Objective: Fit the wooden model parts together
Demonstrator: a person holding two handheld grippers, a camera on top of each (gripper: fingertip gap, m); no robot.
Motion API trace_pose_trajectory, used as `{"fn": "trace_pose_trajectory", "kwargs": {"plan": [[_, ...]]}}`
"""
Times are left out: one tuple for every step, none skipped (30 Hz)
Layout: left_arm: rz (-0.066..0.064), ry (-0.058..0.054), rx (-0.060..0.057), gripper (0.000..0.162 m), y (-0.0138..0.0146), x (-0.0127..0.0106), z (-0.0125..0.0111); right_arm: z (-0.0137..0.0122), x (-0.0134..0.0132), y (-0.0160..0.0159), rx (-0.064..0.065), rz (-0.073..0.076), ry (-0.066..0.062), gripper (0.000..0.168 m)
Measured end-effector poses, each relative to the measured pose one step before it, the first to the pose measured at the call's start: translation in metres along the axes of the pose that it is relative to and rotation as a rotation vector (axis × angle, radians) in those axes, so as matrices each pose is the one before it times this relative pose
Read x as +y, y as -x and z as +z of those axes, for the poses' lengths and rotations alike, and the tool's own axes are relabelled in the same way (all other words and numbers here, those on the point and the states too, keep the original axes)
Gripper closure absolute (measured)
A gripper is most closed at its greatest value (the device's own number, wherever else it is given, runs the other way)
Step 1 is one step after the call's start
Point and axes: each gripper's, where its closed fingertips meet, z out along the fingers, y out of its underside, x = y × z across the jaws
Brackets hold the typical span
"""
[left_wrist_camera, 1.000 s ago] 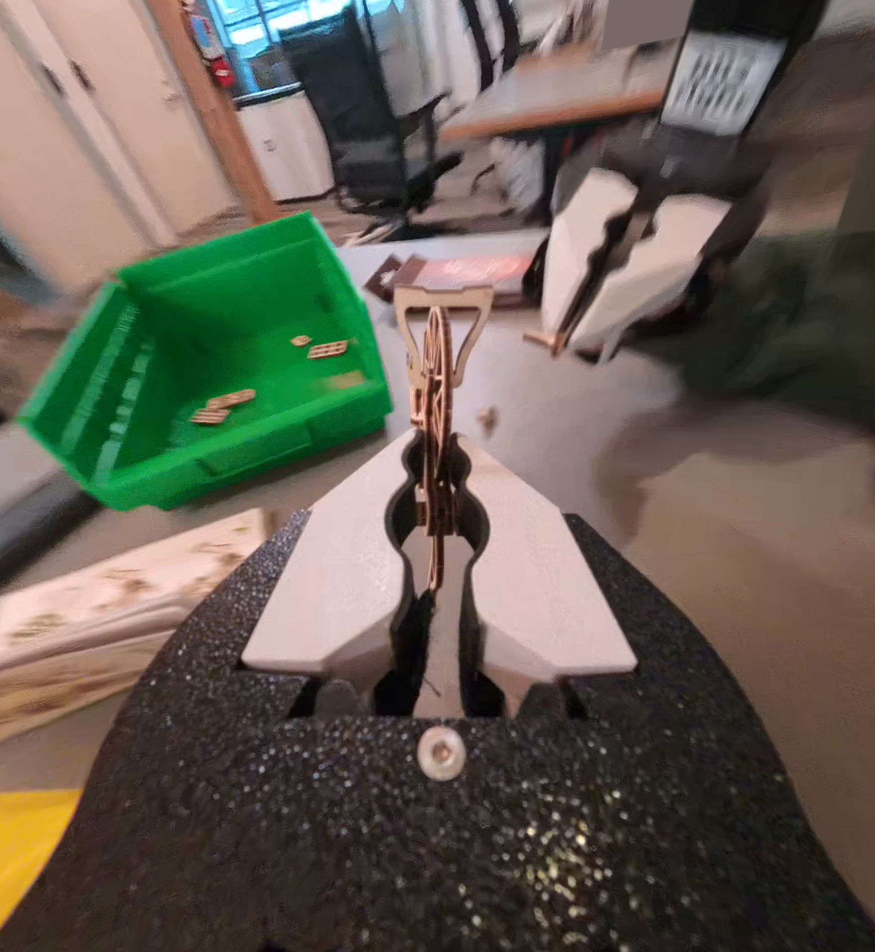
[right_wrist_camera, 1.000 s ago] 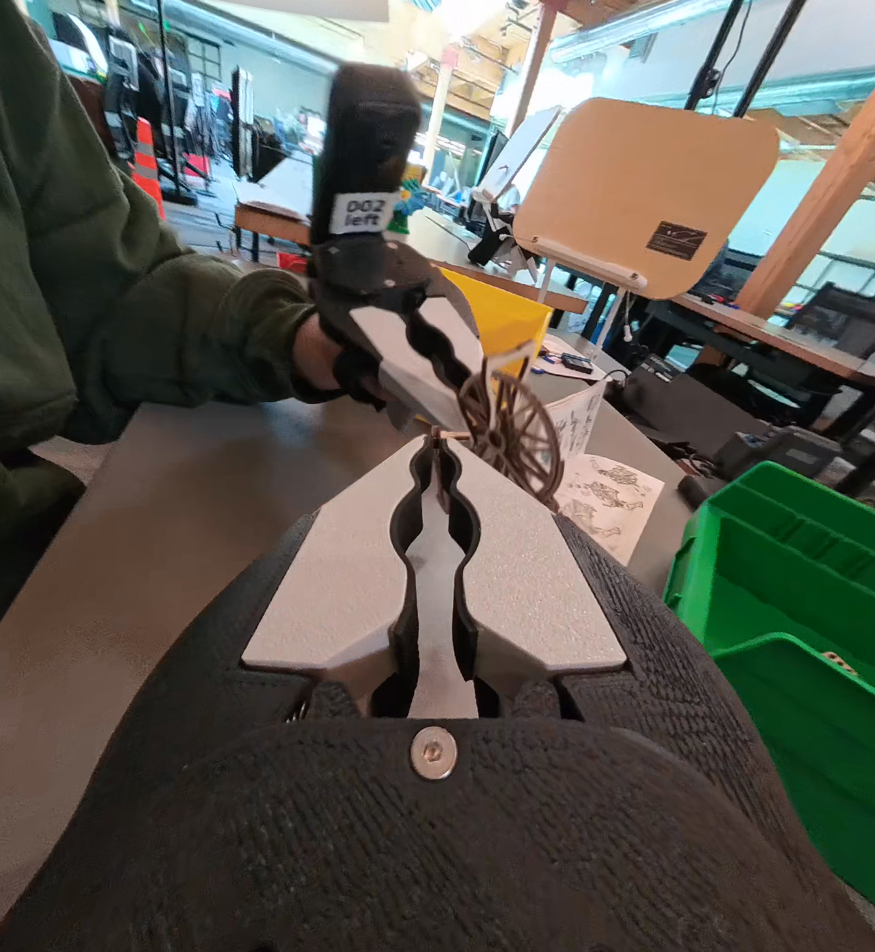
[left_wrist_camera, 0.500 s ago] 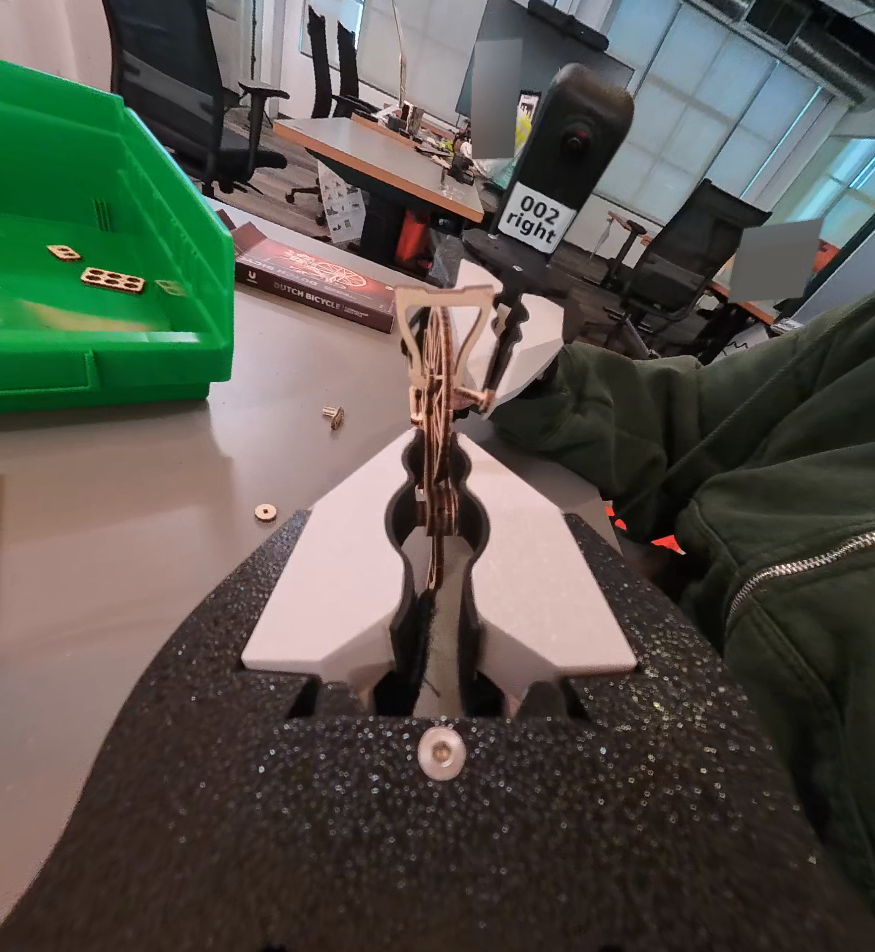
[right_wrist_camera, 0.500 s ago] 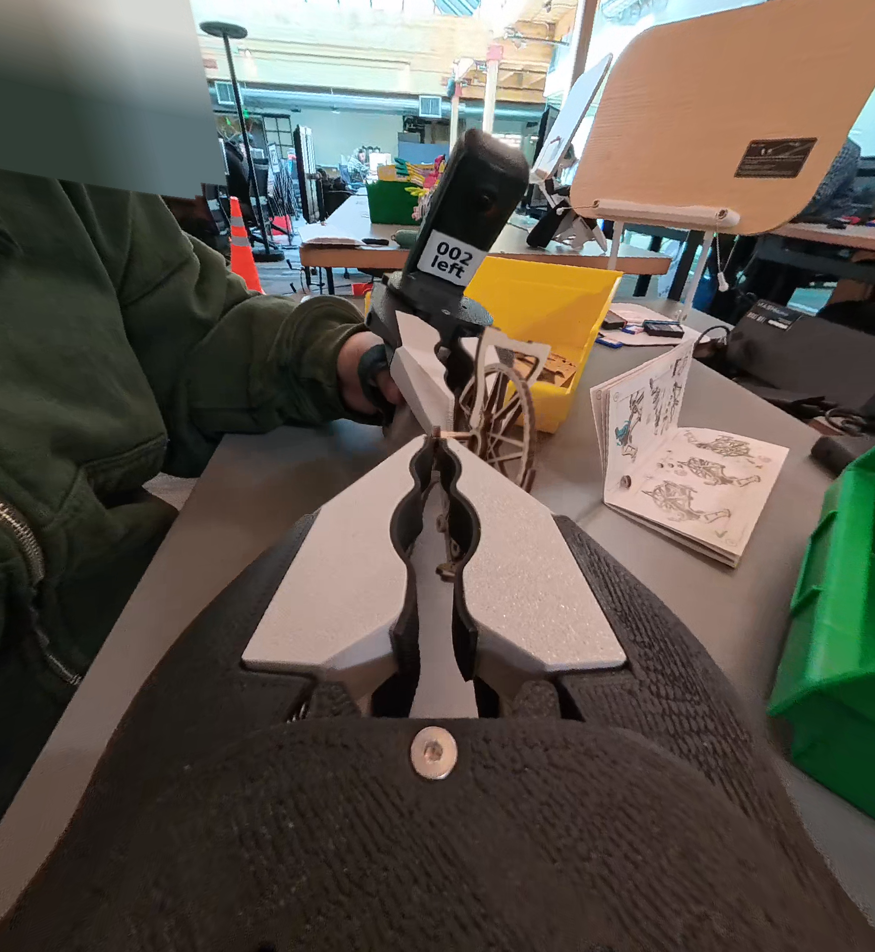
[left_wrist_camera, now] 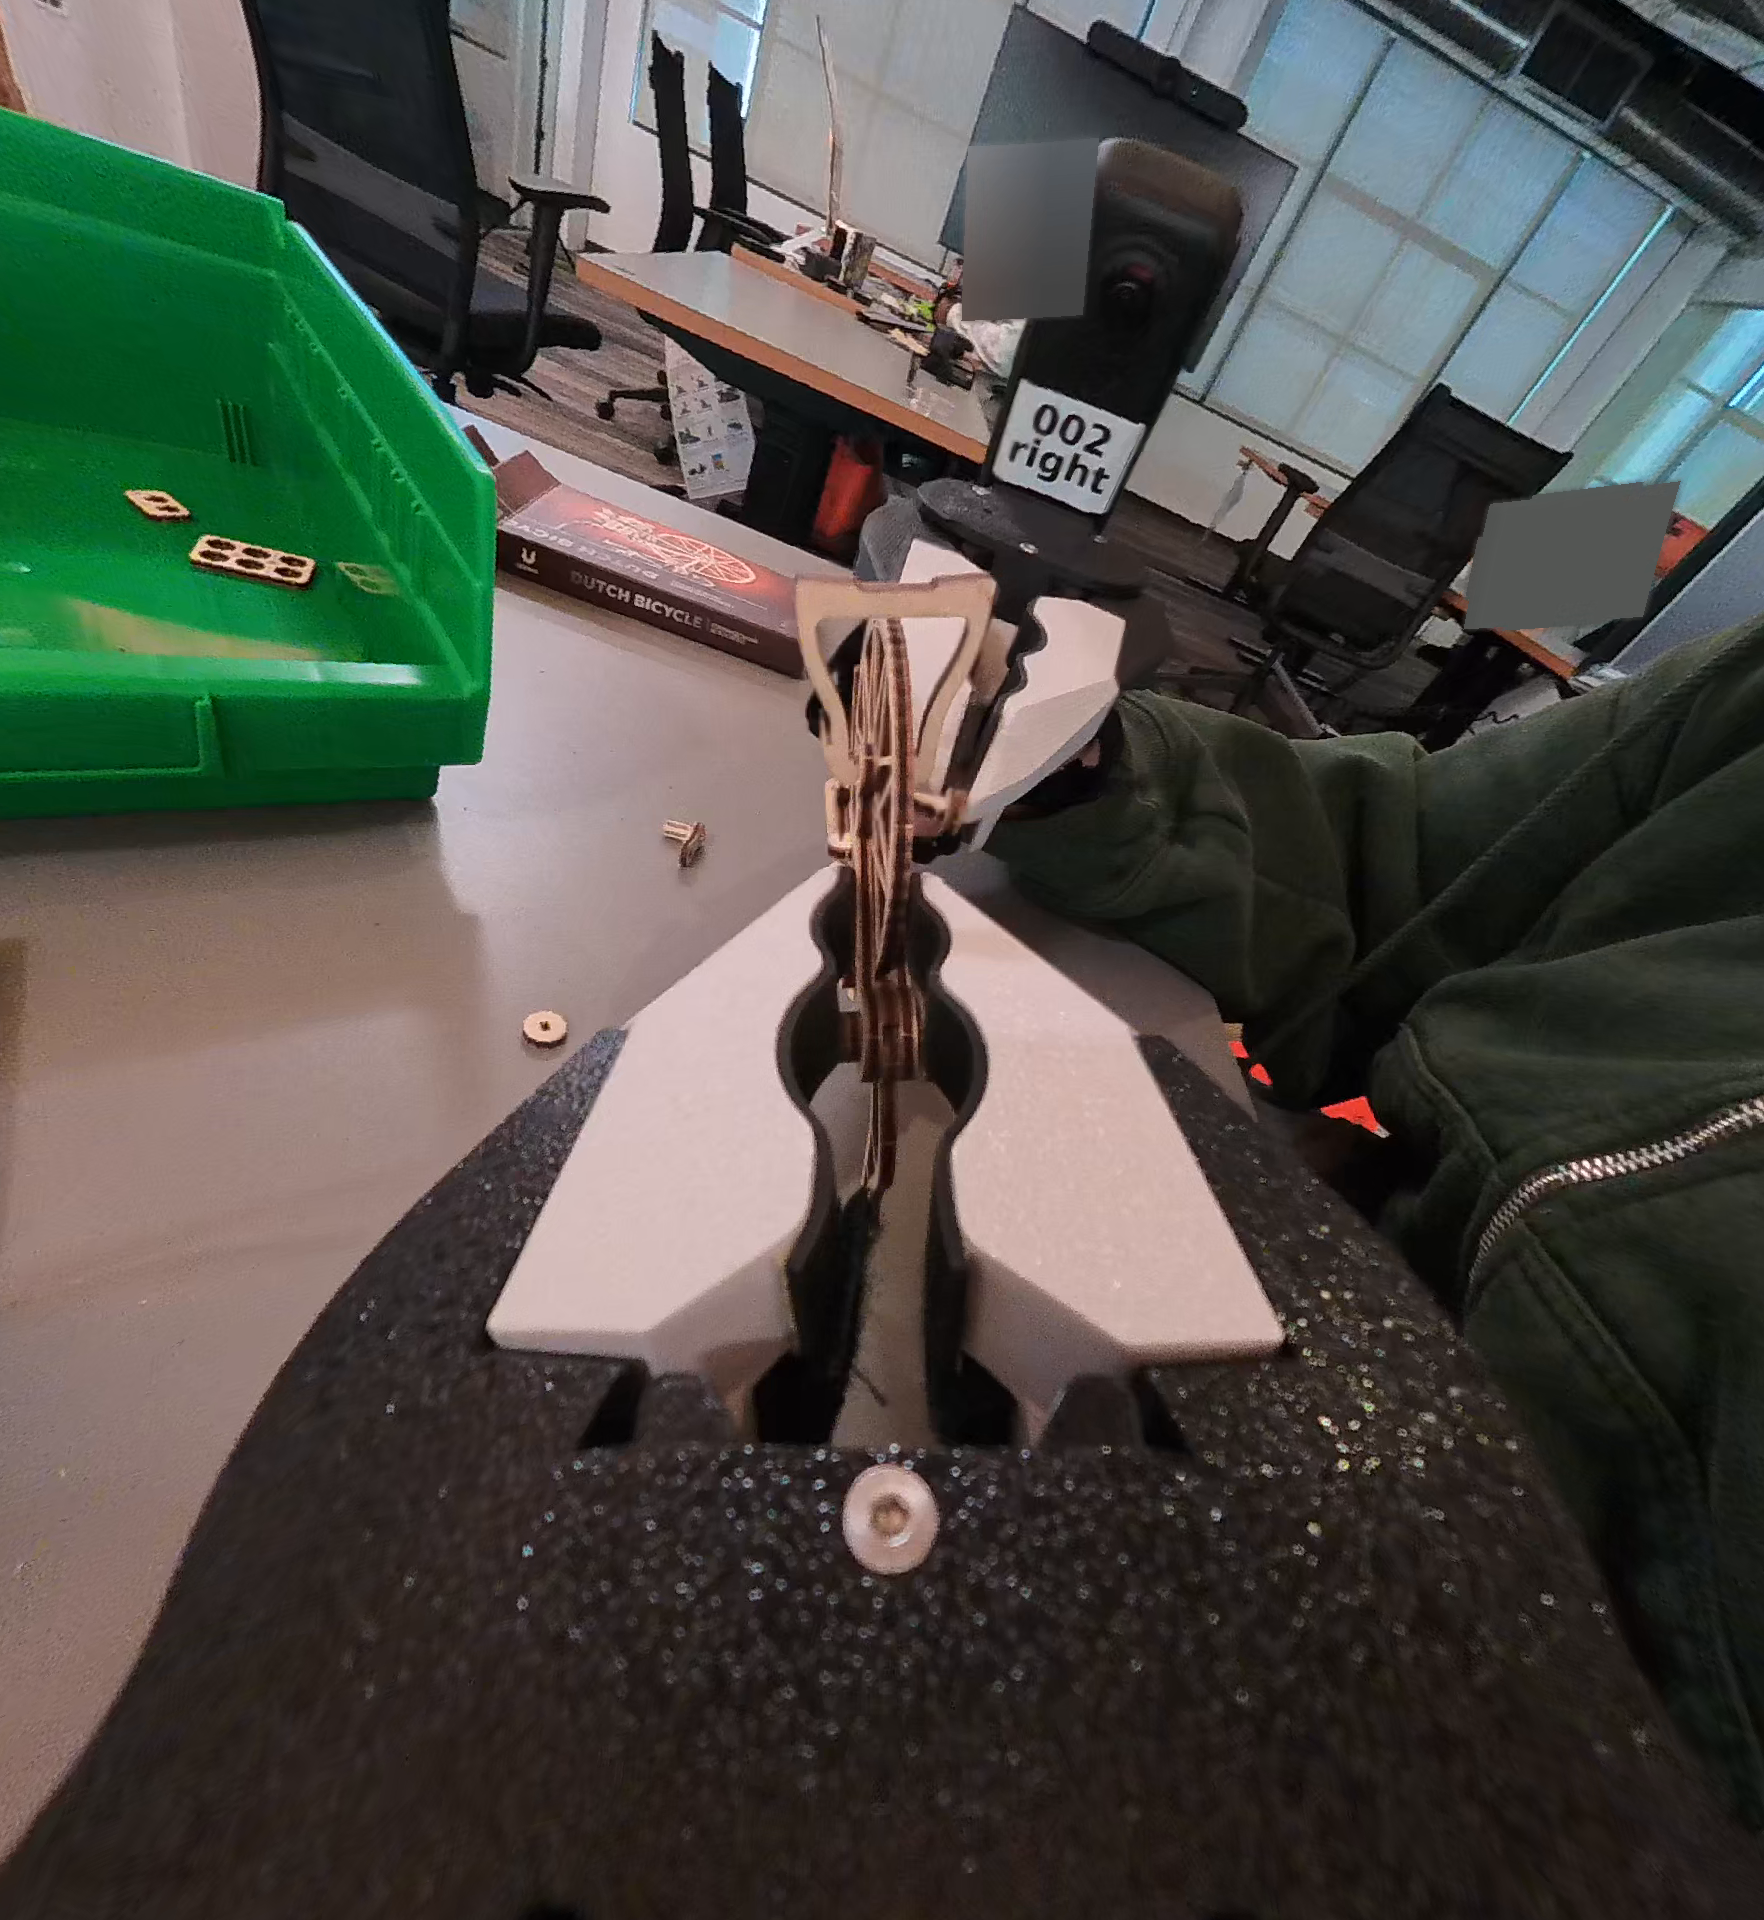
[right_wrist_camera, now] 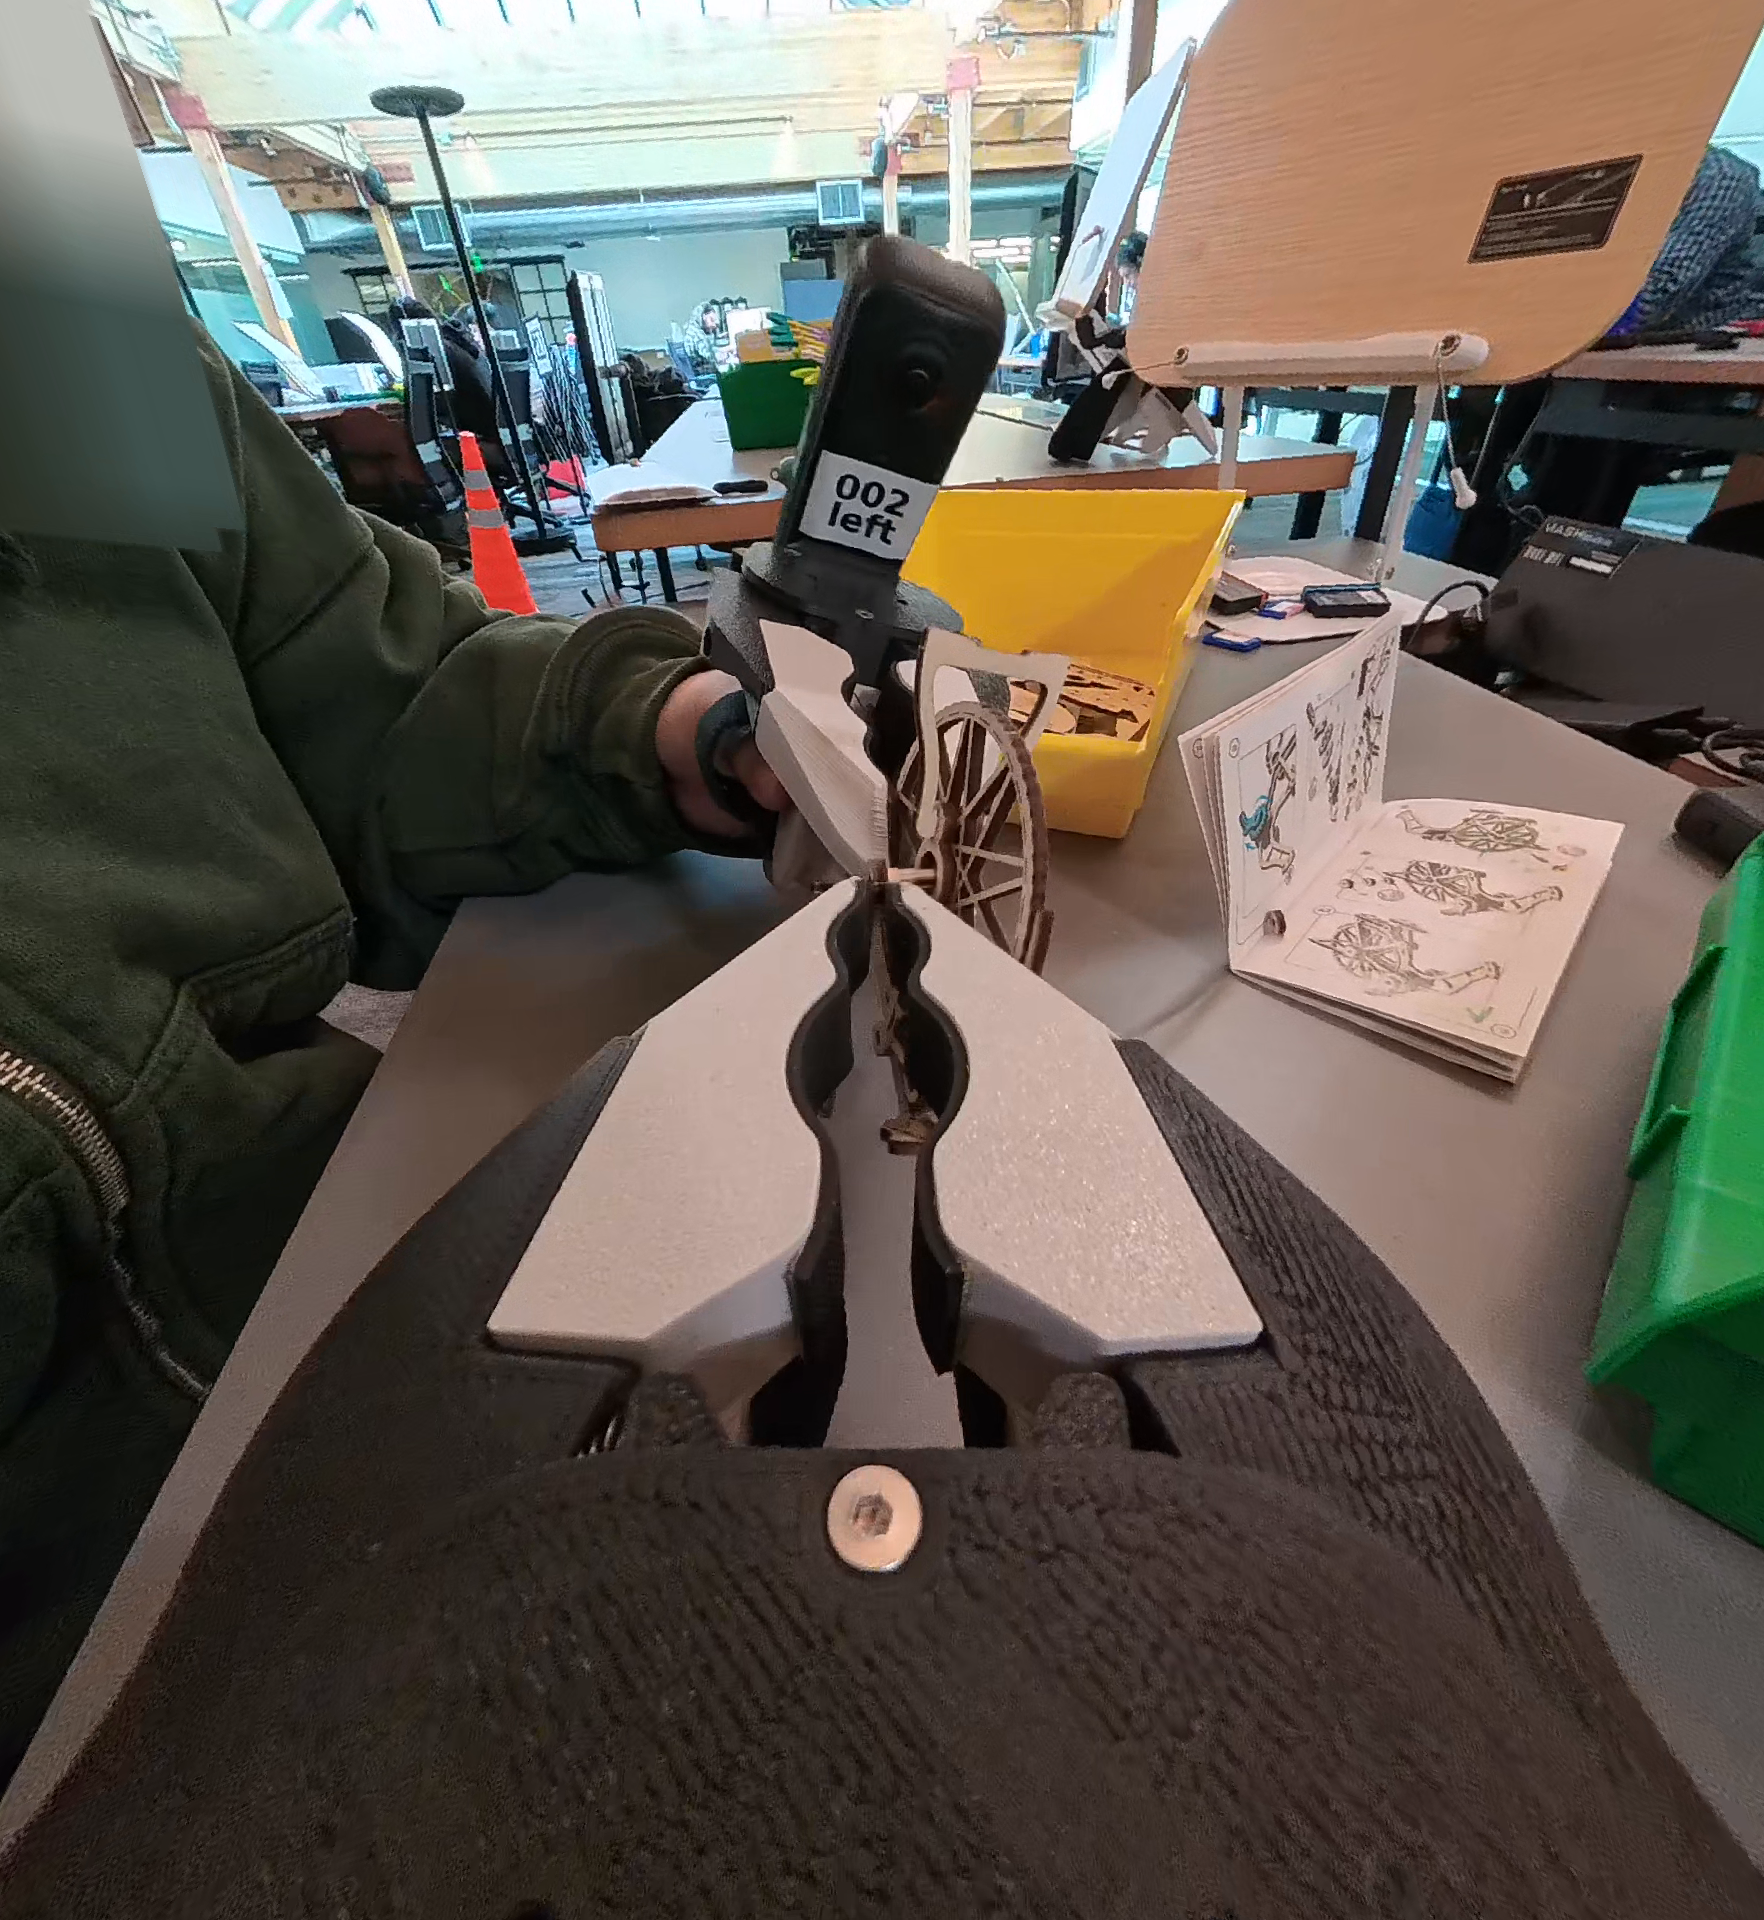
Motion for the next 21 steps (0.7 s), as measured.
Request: {"fn": "trace_pose_trajectory", "kwargs": {"plan": [[0.0041, 0.0003, -0.0084, 0.156, 0.00043, -0.00014, 0.00017, 0.00016, 0.00079, -0.00065, 0.0009, 0.0069, 0.0041, 0.168], [0.0049, 0.0052, -0.0053, 0.156, 0.00008, 0.00056, 0.00025, -0.00034, 0.00067, 0.00001, -0.0044, 0.0095, 0.0009, 0.168], [0.0031, 0.0062, -0.0075, 0.156, 0.00067, 0.00076, 0.00025, -0.00060, 0.00034, -0.00020, -0.0027, 0.0137, 0.0002, 0.168], [0.0003, 0.0039, -0.0069, 0.156, 0.00081, 0.00045, -0.00001, 0.00037, 0.00061, -0.00110, 0.0014, 0.0121, 0.0015, 0.168], [-0.0026, 0.0011, 0.0010, 0.156, -0.00012, 0.00007, -0.00002, 0.00107, 0.00010, -0.00027, -0.0016, 0.0032, 0.0005, 0.168], [-0.0066, -0.0007, 0.0009, 0.156, -0.00006, -0.00006, -0.00001, 0.00040, 0.00004, 0.00000, -0.0006, 0.0007, -0.0001, 0.168], [-0.0064, -0.0035, -0.0007, 0.156, 0.00009, -0.00029, 0.00007, 0.00026, 0.00005, -0.00011, 0.0008, 0.0025, -0.0001, 0.168], [-0.0051, -0.0039, 0.0017, 0.156, -0.00035, -0.00030, 0.00018, -0.00040, -0.00013, 0.00033, -0.0021, 0.0043, -0.0017, 0.168], [-0.0045, -0.0044, 0.0022, 0.156, -0.00052, -0.00036, 0.00049, -0.00162, -0.00007, 0.00006, -0.0037, 0.0084, -0.0043, 0.168], [-0.0042, -0.0038, -0.0010, 0.156, -0.00008, -0.00016, 0.00040, -0.00018, -0.00049, -0.00002, -0.0046, 0.0114, -0.0054, 0.168], [-0.0043, -0.0028, -0.0010, 0.156, 0.00004, -0.00009, 0.00047, 0.00011, -0.00035, 0.00012, -0.0053, 0.0114, -0.0055, 0.168], [-0.0037, -0.0043, -0.0004, 0.156, -0.00005, -0.00022, 0.00022, 0.00017, -0.00075, 0.00029, -0.0038, 0.0099, -0.0059, 0.168], [-0.0035, -0.0072, -0.0013, 0.156, 0.00014, -0.00079, -0.00003, 0.00009, -0.00080, -0.00013, 0.0000, 0.0088, -0.0065, 0.168], [-0.0048, -0.0079, -0.0010, 0.155, 0.00030, -0.00096, -0.00028, -0.00091, -0.00030, -0.00090, 0.0017, 0.0091, -0.0039, 0.168], [-0.0038, -0.0113, 0.0000, 0.156, 0.00014, -0.00126, -0.00031, -0.00022, -0.00096, -0.00116, 0.0001, 0.0119, -0.0068, 0.168], [-0.0042, -0.0177, 0.0001, 0.156, -0.00032, -0.00208, -0.00016, 0.00131, -0.00206, -0.00077, -0.0036, 0.0139, -0.0115, 0.168], [-0.0026, -0.0227, -0.0004, 0.155, -0.00048, -0.00234, 0.00015, -0.00031, -0.00209, -0.00009, -0.0081, 0.0187, -0.0158, 0.168], [0.0000, -0.0238, 0.0004, 0.156, -0.00088, -0.00235, 0.00055, -0.00127, -0.00253, -0.00011, -0.0100, 0.0240, -0.0217, 0.168], [0.0014, -0.0291, 0.0001, 0.156, -0.00095, -0.00272, 0.00070, -0.00096, -0.00342, 0.00007, -0.0119, 0.0280, -0.0285, 0.168], [-0.0023, -0.0301, -0.0039, 0.156, -0.00027, -0.00293, 0.00065, -0.00075, -0.00374, -0.00035, -0.0078, 0.0302, -0.0317, 0.168], [-0.0033, -0.0323, -0.0039, 0.156, -0.00023, -0.00323, 0.00069, -0.00054, -0.00488, -0.00003, -0.0045, 0.0261, -0.0377, 0.168]]}}
